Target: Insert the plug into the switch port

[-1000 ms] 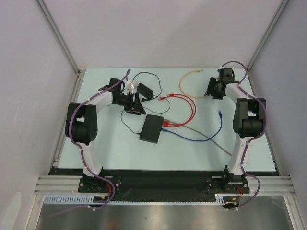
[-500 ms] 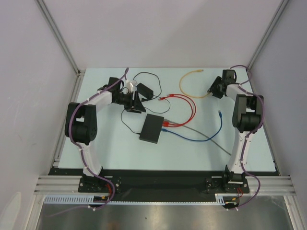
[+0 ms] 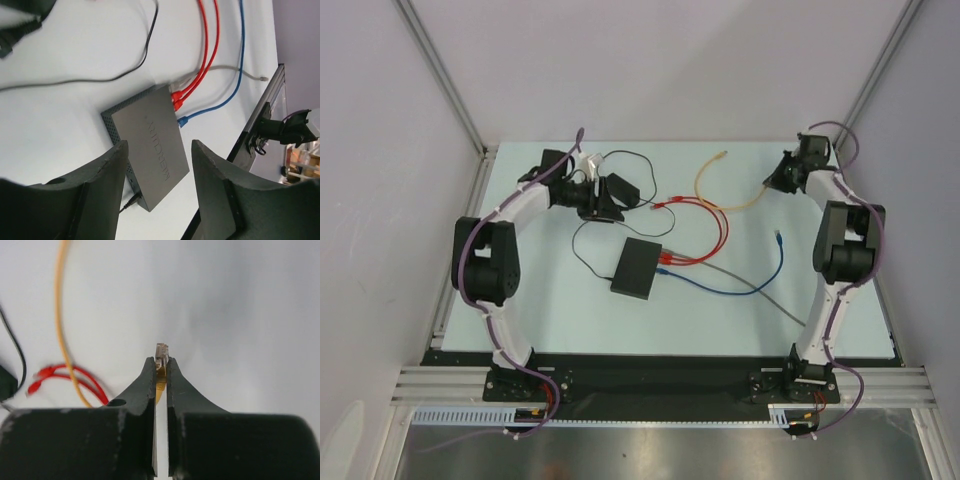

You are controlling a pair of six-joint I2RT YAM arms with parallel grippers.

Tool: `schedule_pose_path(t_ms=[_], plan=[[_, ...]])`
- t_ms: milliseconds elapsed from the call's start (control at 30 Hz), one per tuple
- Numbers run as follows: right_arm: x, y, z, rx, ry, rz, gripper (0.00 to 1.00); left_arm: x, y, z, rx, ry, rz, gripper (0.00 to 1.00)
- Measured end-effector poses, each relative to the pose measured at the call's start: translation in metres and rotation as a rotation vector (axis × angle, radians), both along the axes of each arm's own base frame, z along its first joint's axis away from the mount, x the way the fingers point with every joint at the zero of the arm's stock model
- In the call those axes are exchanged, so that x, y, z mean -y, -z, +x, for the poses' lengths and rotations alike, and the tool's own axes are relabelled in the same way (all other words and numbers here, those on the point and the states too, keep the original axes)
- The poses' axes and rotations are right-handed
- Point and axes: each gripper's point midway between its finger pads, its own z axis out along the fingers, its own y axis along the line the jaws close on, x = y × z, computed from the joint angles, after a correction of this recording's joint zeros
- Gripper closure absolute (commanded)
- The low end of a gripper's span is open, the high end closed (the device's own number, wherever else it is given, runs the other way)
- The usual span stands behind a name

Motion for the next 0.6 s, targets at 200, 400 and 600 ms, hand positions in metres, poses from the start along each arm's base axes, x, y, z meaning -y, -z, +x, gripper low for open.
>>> schedule_pose_path(t_ms=[200, 400, 600], plan=[[0.018, -0.178, -0.022, 0.345, -0.206, -0.3, 1.0, 0.005, -0.067, 0.019, 0.24, 0.053, -0.014, 0.31], [-0.014, -0.346, -0.096, 0.707, -0.351, -0.493, 1.0, 0.035, -0.15, -0.001, 0.482, 0.144, -0.12, 0.23], [-0.072, -0.376, -0.156, 0.78, -0.491, -0.387, 1.0, 0.111, -0.222, -0.058, 0.664, 0.314, -0.288, 0.12]])
